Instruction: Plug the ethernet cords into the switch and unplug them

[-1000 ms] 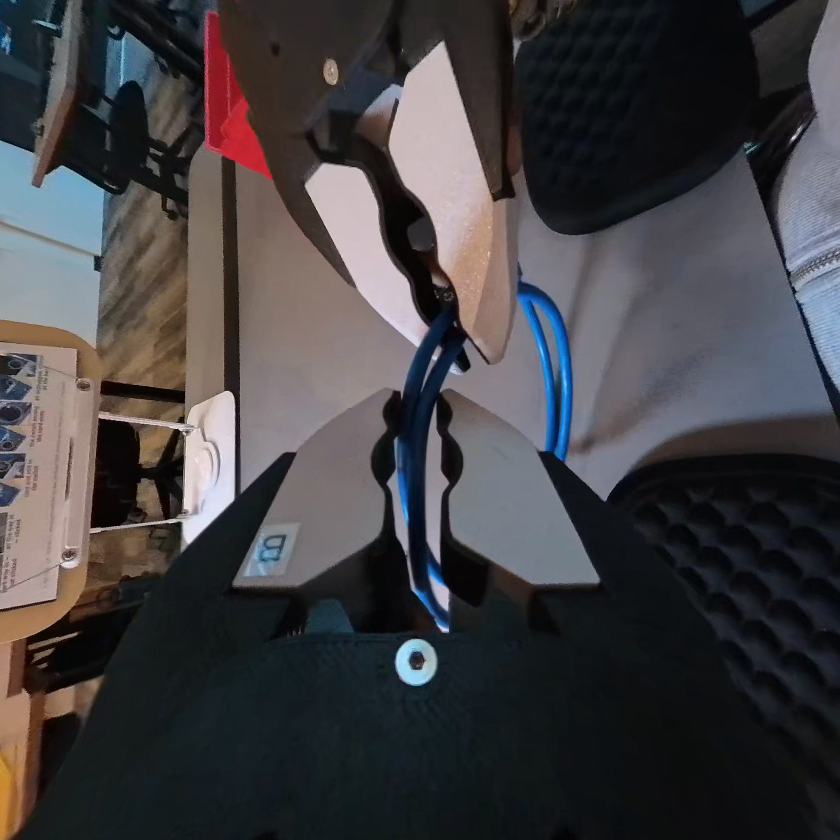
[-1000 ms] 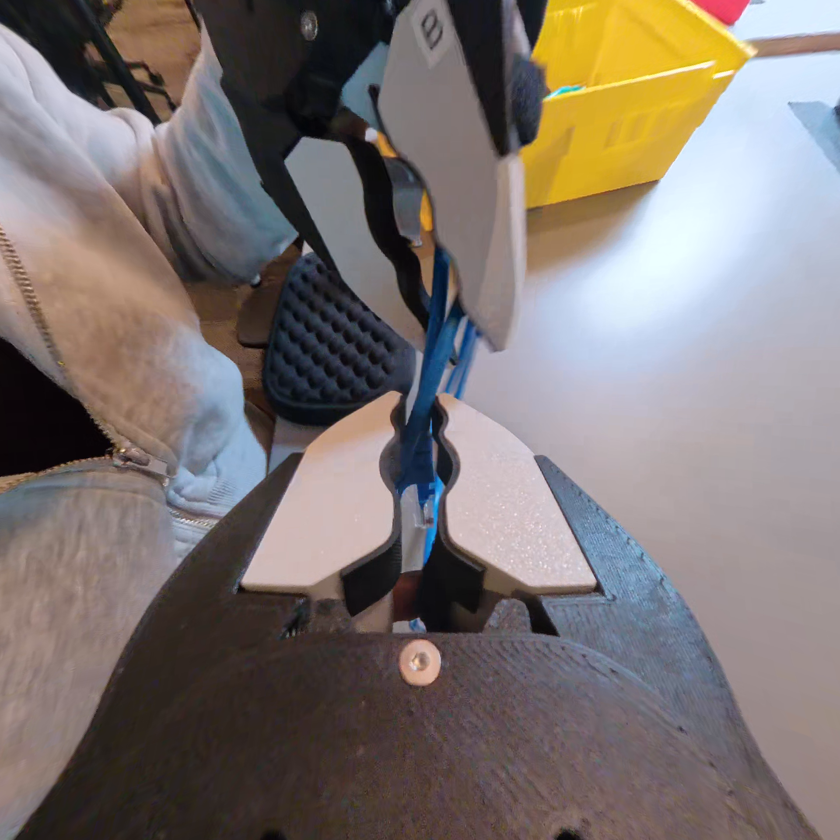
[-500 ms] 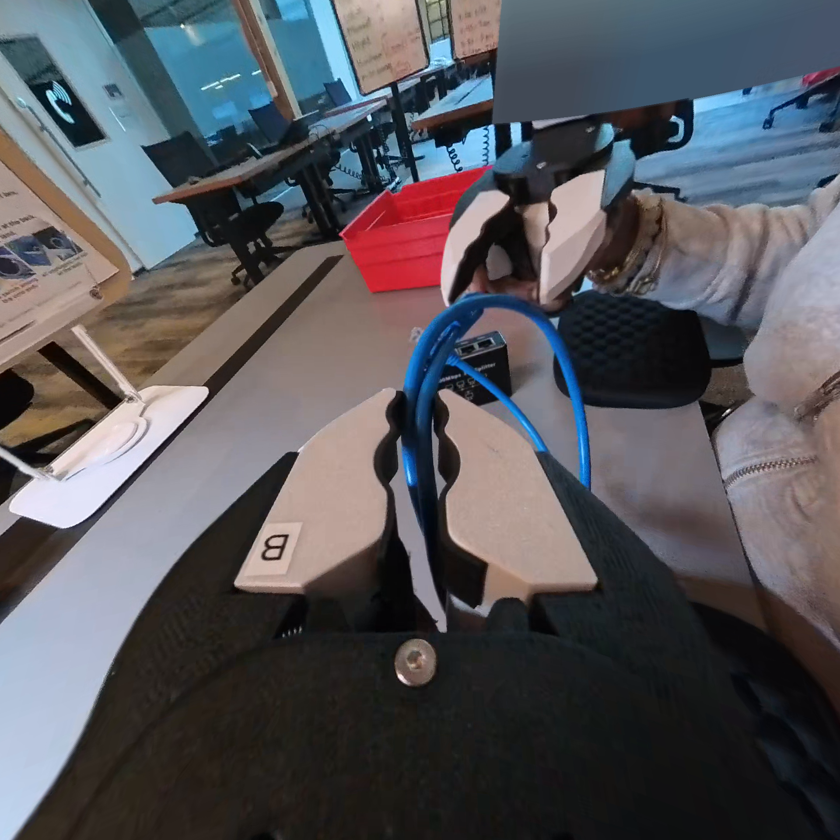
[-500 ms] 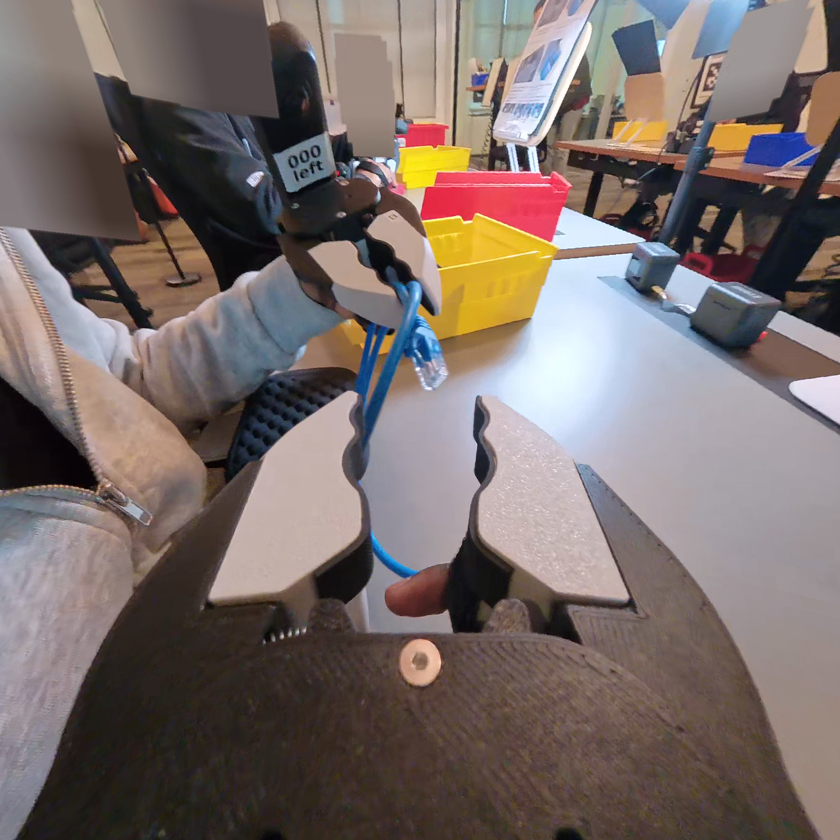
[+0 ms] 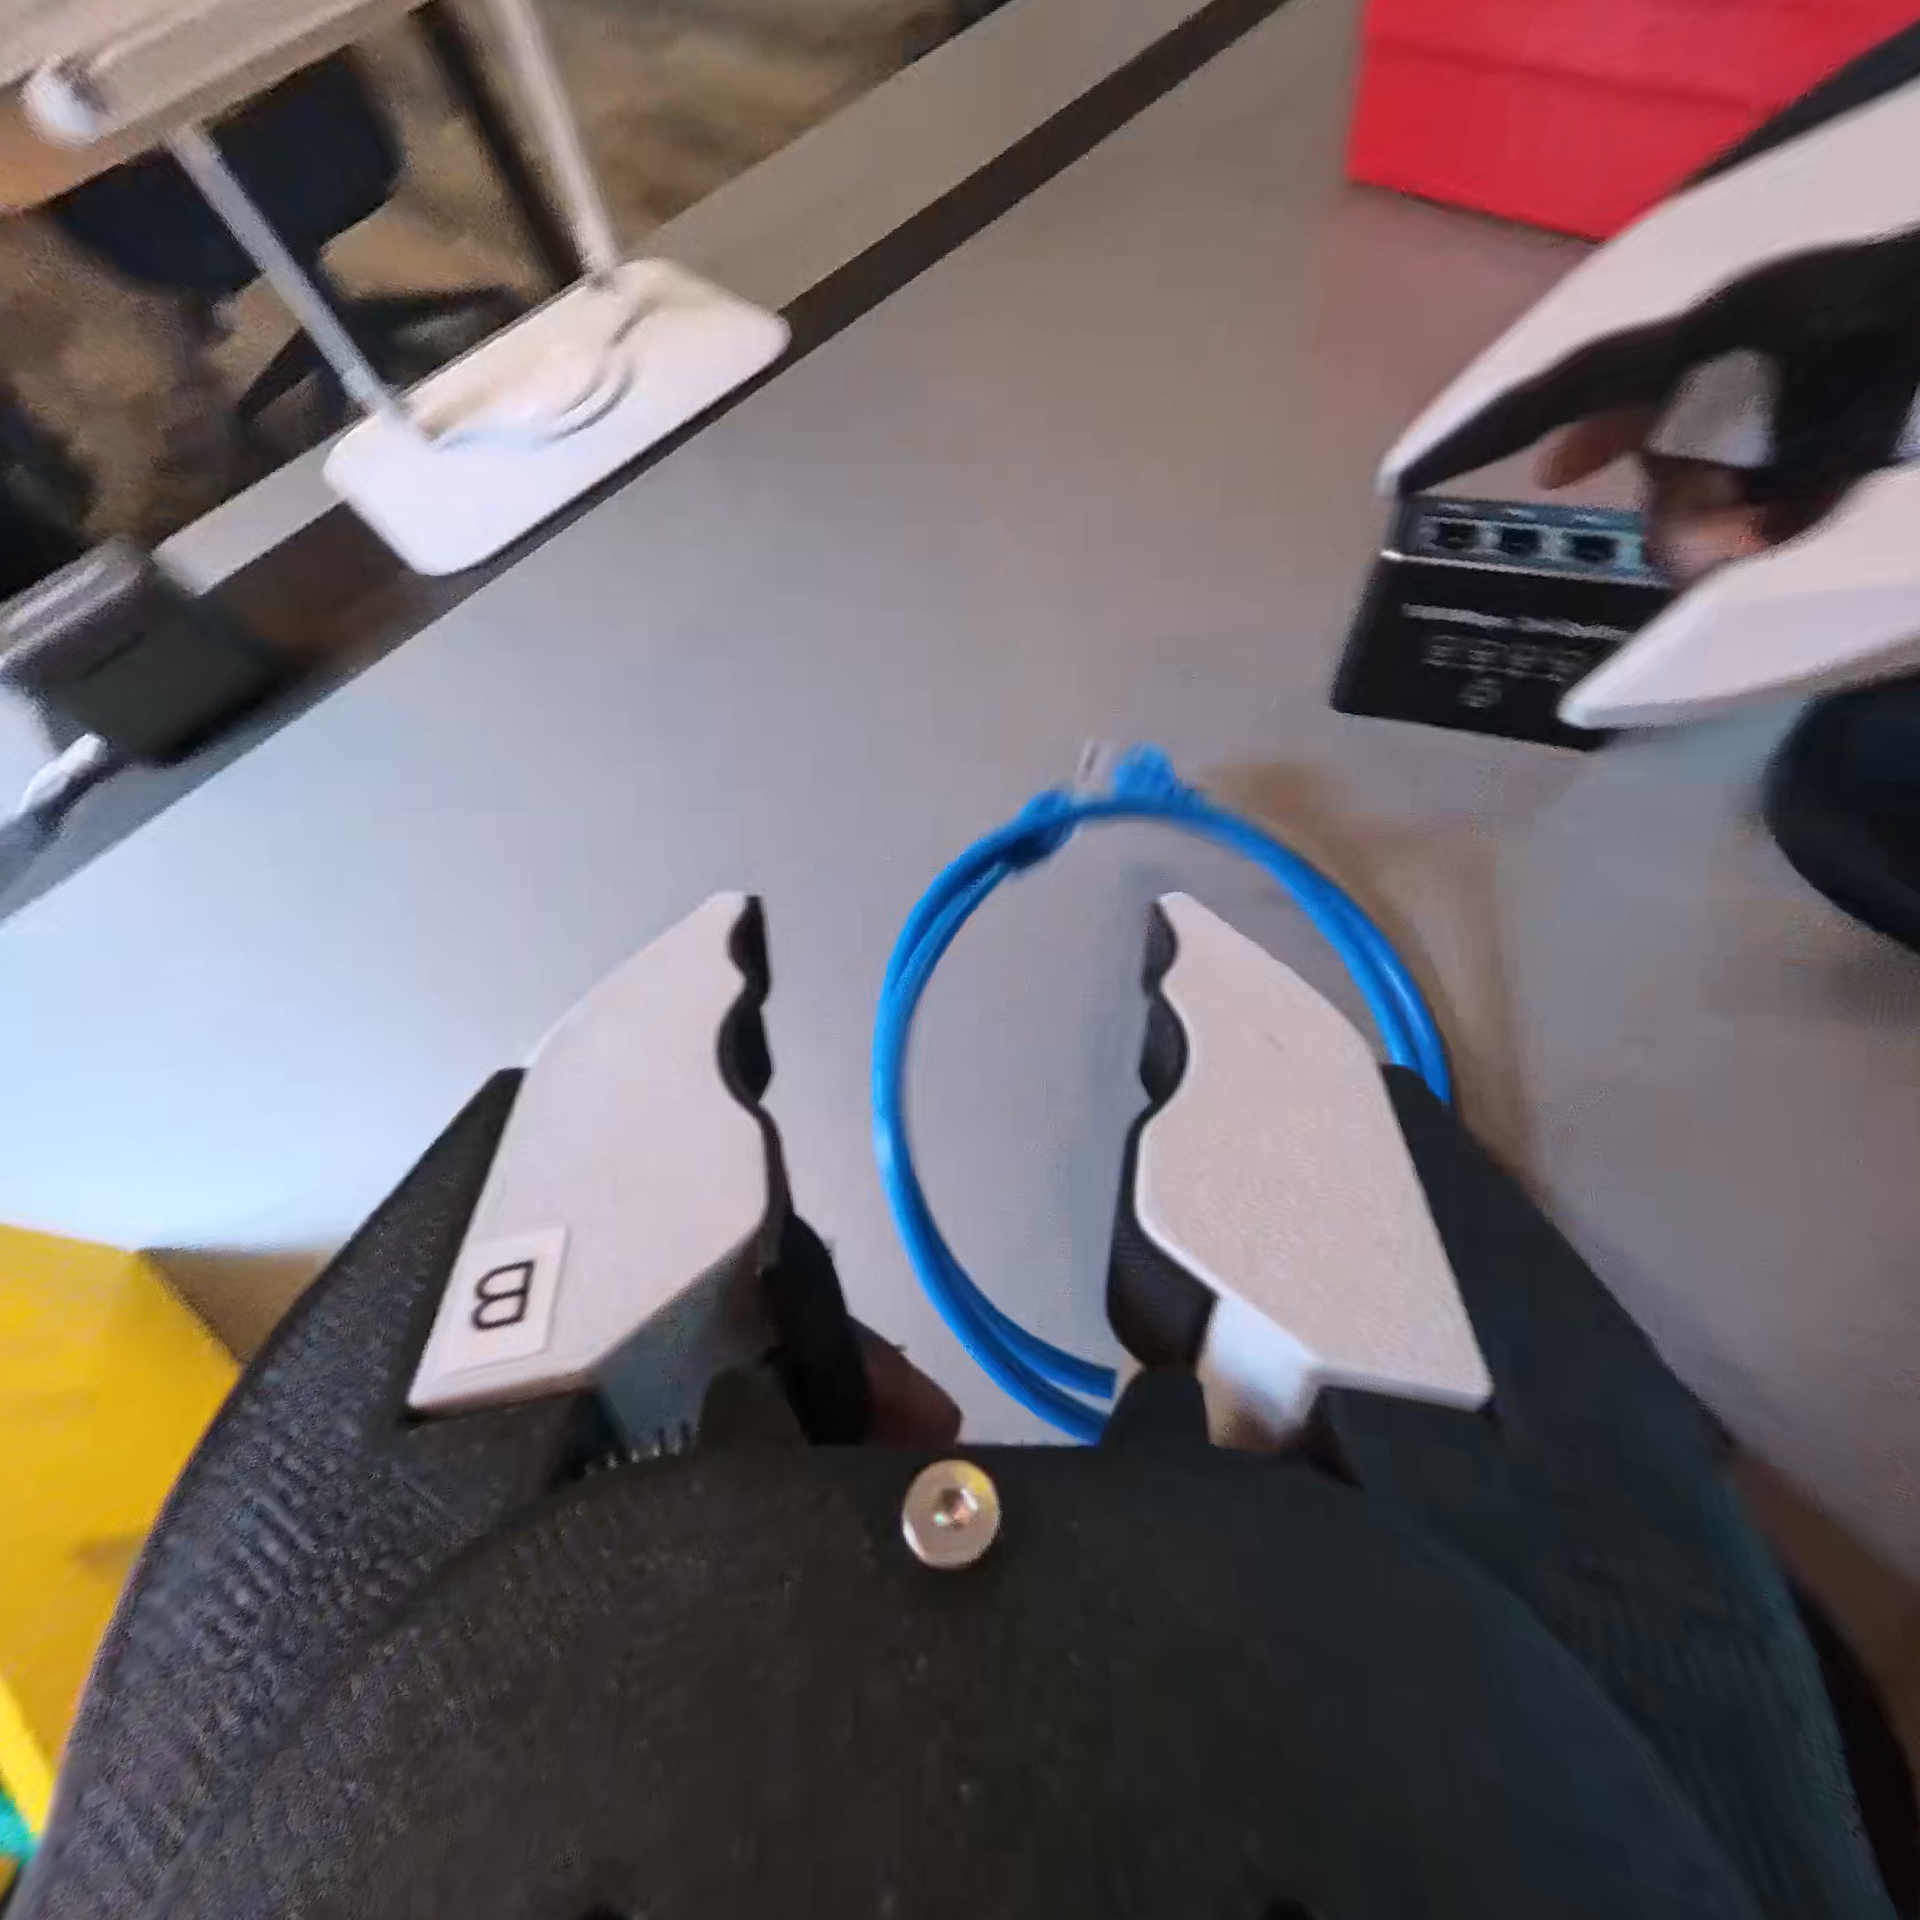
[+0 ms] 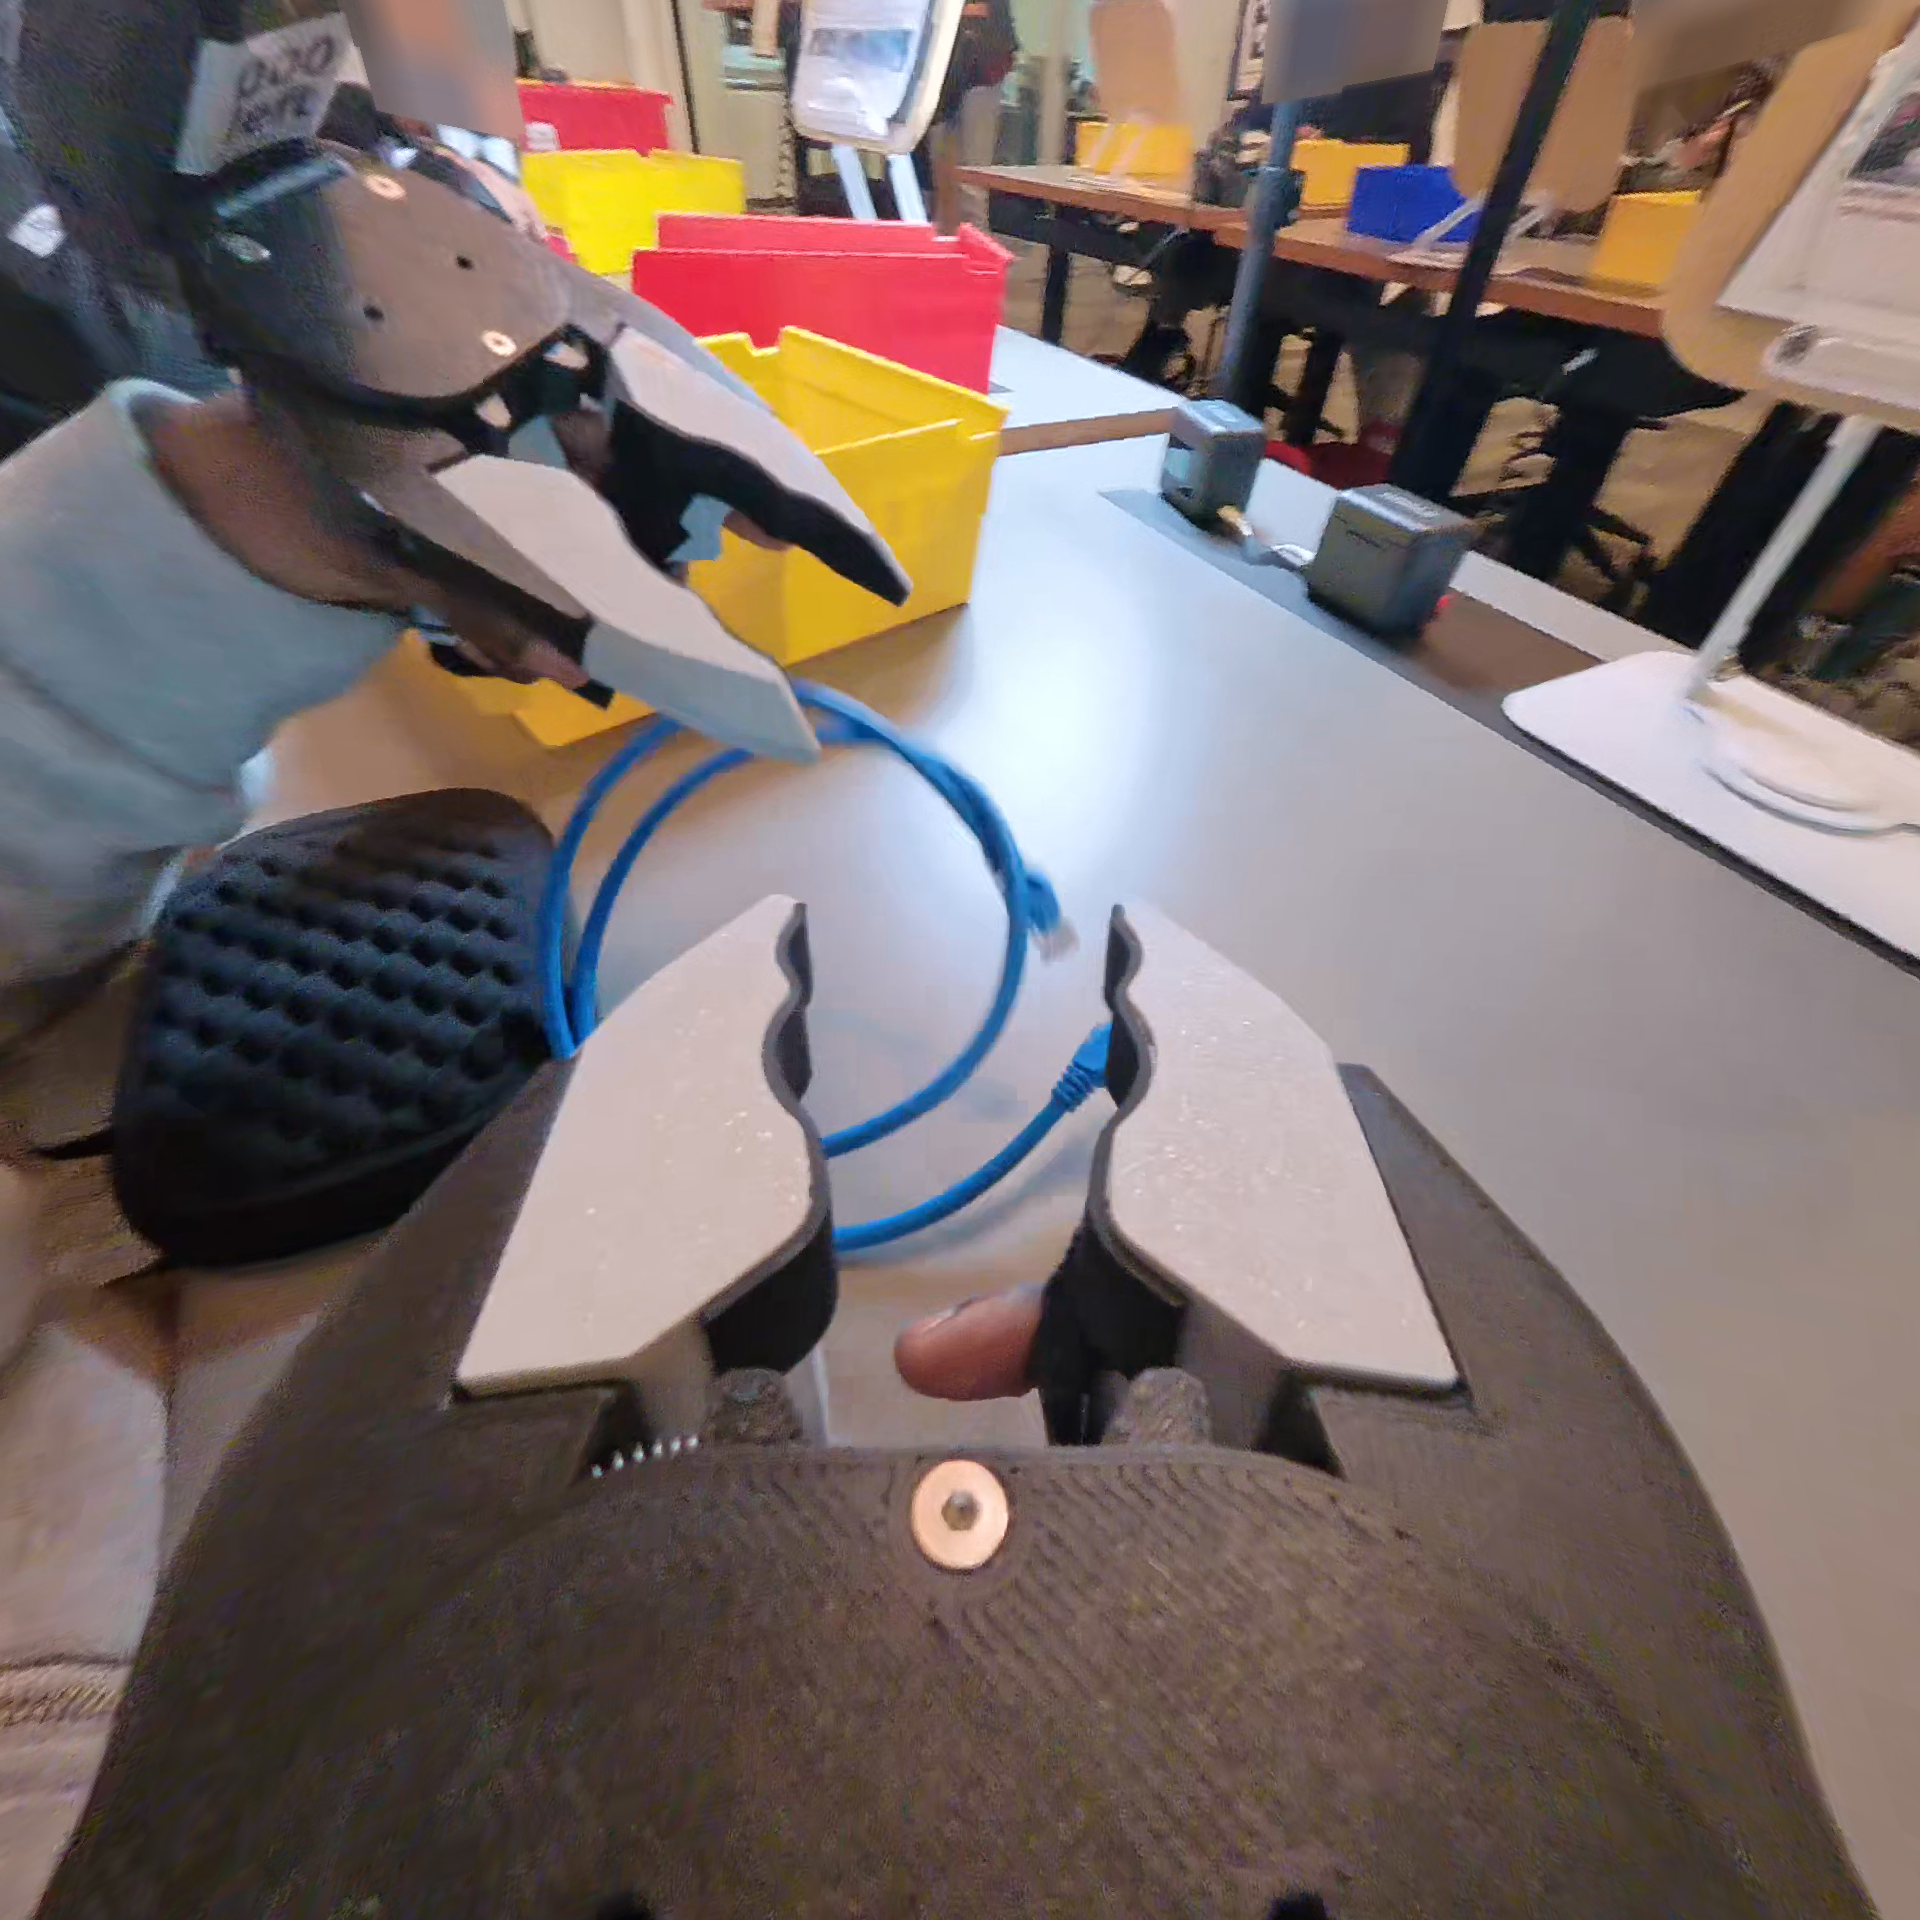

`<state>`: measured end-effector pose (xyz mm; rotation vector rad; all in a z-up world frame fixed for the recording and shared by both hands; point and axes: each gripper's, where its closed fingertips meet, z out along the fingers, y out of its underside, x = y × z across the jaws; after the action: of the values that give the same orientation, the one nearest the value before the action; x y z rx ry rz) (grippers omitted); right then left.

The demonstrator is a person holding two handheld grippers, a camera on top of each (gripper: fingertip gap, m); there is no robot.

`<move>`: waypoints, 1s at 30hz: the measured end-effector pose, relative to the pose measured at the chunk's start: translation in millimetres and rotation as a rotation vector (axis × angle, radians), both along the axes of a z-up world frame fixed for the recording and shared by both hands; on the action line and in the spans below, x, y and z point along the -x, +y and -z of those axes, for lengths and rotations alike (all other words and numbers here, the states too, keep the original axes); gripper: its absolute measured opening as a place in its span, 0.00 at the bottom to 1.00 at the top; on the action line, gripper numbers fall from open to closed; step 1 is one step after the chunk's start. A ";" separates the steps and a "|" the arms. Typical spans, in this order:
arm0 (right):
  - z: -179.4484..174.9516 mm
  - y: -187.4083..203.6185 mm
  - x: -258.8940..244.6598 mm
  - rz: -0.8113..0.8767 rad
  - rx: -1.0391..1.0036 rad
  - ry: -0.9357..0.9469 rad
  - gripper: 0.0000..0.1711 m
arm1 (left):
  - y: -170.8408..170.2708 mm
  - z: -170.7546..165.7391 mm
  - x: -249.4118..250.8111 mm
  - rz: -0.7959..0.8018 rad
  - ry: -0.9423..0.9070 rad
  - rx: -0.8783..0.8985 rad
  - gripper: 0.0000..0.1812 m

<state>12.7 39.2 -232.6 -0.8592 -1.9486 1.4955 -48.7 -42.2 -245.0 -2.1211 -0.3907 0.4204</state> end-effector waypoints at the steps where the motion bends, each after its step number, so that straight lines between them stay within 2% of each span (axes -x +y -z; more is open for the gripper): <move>1: -3.0 1.4 1.3 0.024 -0.002 0.017 0.34 | -3.1 -1.7 4.8 -0.064 -0.012 -0.016 0.43; 3: -11.3 4.1 2.7 0.069 -0.013 0.062 0.39 | -3.9 -7.8 8.6 -0.134 -0.009 -0.071 0.47; 8: -26.6 2.0 -0.3 0.102 0.002 0.138 0.39 | -5.9 -3.6 16.0 -0.229 0.010 -0.082 0.55; 15: -27.5 9.6 2.2 0.137 0.041 0.124 0.40 | -4.1 -3.0 20.3 -0.268 0.044 -0.105 0.55; 18: -27.1 27.0 10.0 0.228 0.070 0.129 0.45 | -2.2 -0.2 27.6 -0.301 0.059 -0.135 0.59; 24: -24.9 60.1 23.8 0.402 0.139 0.128 0.64 | 1.0 16.8 36.0 -0.347 0.040 -0.213 0.64; 30: -18.9 68.7 30.1 0.427 0.170 0.111 0.65 | -3.6 24.4 45.9 -0.374 0.050 -0.252 0.63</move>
<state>-17.4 107.9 -213.6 -1.1546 -1.4565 1.4253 -94.6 -45.8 -269.3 -1.7890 -0.7746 0.6032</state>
